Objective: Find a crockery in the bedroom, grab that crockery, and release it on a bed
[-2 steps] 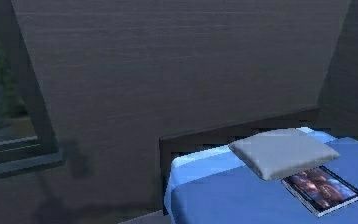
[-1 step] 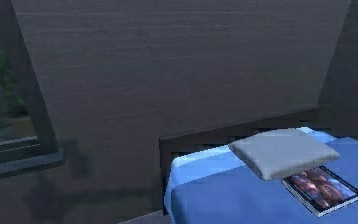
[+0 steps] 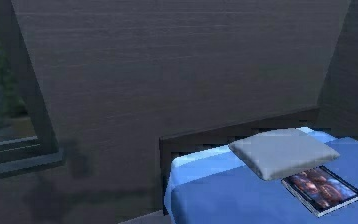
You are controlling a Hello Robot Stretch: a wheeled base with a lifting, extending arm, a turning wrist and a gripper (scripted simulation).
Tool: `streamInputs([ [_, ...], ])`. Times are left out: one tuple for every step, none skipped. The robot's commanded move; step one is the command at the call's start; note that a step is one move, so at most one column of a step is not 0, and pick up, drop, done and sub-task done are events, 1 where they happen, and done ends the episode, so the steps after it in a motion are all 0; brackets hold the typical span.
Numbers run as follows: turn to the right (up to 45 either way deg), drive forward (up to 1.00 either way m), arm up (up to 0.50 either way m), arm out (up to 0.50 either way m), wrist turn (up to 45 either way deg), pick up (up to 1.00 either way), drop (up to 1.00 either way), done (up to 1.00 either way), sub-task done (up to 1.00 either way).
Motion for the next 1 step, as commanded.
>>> streamInputs([
  [0.0, 0.00, 0.00, 0.00, 0.0, 0.00, 0.00, 1.00, 0.00],
])
